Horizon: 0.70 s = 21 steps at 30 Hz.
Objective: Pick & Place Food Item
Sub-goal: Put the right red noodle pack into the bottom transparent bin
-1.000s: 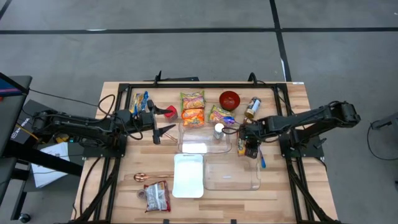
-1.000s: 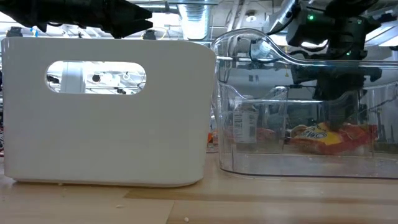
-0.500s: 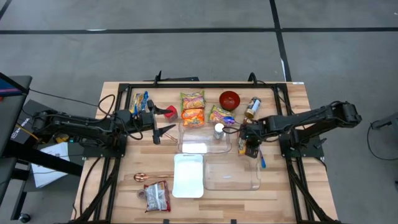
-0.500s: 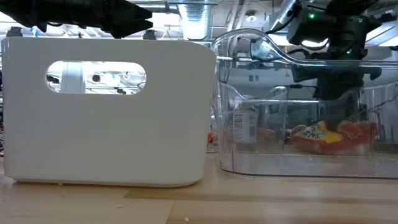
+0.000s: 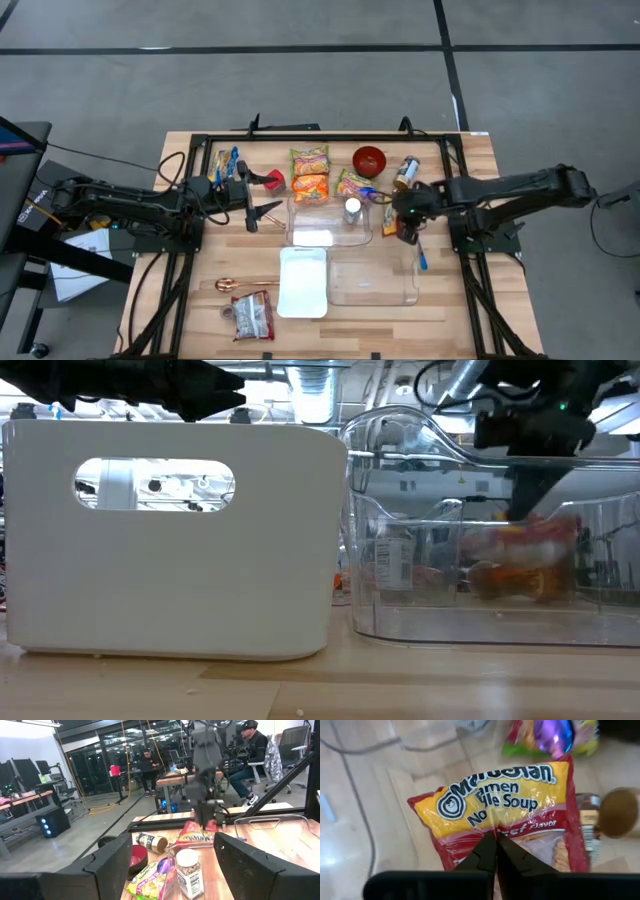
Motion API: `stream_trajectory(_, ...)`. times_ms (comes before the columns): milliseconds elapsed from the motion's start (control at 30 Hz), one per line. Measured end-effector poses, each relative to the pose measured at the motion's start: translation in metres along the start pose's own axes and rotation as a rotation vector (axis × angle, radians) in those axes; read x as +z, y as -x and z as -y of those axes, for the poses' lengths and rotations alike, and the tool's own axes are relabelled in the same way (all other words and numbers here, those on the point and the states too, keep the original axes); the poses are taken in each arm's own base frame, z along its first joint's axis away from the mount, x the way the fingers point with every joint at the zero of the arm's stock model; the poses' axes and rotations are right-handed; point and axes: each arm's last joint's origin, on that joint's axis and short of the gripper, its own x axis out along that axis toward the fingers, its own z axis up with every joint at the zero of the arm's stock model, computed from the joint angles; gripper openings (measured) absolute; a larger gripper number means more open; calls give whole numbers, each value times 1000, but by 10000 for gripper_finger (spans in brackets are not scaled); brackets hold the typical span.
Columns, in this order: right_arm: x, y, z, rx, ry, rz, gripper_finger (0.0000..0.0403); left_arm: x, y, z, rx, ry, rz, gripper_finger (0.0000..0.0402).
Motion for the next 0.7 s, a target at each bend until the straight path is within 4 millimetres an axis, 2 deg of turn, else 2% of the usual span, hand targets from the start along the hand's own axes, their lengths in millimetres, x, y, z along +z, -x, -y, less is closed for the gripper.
stream_trajectory(200, -2, 30, 3, 35, -32, 124, 0, 0, 0, 0, 0, 0, 2, 273)
stream_trajectory(367, 1, 54, -5, 117, -32, 253, 0, 0, 0, 0, 0, 0, 2, 273)
stream_trajectory(500, 4, 62, -17, 180, -33, 329, 0, 0, 0, 0, 0, 0, 2, 273)
stream_trajectory(700, 5, 60, -46, 261, -30, 370, 0, 0, 0, 0, 1, 0, 3, 273)
